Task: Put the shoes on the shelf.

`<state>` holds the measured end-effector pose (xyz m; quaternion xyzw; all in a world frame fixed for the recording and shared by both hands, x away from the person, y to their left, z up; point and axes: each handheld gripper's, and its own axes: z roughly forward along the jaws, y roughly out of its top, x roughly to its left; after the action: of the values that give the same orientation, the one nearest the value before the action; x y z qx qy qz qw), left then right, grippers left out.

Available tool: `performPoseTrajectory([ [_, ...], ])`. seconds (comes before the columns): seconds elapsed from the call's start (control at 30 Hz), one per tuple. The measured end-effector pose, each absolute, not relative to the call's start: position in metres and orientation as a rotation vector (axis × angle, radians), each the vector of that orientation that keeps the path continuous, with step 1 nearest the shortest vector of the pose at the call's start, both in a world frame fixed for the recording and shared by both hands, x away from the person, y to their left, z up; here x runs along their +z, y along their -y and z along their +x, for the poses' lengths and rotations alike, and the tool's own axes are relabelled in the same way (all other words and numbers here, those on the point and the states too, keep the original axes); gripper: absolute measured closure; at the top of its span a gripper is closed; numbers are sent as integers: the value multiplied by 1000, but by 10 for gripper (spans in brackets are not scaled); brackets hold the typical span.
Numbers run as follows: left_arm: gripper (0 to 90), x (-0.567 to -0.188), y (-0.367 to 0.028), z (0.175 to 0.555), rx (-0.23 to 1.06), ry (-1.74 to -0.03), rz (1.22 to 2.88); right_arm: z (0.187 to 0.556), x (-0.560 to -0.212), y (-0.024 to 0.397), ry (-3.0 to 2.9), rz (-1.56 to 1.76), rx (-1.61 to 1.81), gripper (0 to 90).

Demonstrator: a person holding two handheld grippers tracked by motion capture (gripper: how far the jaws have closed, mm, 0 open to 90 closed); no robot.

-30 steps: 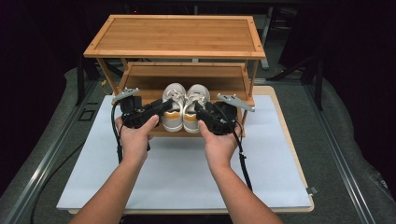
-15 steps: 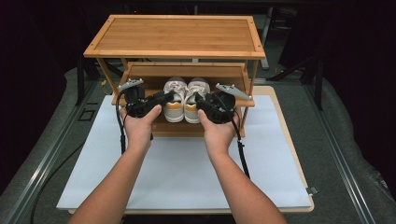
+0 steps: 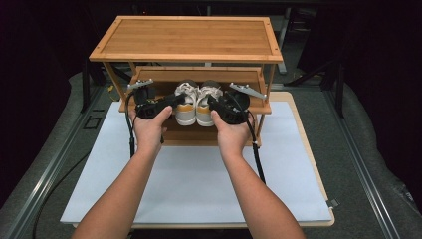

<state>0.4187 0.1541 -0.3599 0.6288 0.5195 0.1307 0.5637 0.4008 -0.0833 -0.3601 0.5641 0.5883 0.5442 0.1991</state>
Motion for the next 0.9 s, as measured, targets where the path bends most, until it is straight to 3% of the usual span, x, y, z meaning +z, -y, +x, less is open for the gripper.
performPoseTrajectory([
  [0.9,518,-357,-154,440,270,-1273,1503,425,-363,85,-1657,1672,1523,562],
])
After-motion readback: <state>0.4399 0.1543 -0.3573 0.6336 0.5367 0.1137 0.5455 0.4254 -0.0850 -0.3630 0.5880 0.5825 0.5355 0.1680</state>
